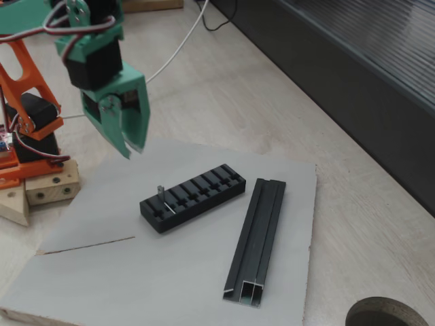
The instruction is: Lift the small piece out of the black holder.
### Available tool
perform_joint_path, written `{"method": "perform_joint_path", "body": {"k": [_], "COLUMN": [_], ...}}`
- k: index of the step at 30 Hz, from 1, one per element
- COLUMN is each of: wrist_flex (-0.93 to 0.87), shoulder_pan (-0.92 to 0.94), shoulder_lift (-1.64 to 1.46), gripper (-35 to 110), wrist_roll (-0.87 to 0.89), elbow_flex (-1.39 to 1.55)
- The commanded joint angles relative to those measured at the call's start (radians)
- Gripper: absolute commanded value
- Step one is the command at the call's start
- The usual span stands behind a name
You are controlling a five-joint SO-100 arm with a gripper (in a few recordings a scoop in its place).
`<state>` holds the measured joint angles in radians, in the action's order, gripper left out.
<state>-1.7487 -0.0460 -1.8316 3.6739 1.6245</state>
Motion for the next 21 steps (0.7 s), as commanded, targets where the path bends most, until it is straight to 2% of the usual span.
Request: {"method": "perform_joint_path", "body": {"k": [1, 21], "wrist_flex": [0.063, 0.074], "shoulder_pan": [-0.020, -0.023], "shoulder_lift": [0.028, 0.153], "gripper": [14, 14], "wrist_roll": [0.014, 0.012], "elbow_flex": [0.012, 0.000]}}
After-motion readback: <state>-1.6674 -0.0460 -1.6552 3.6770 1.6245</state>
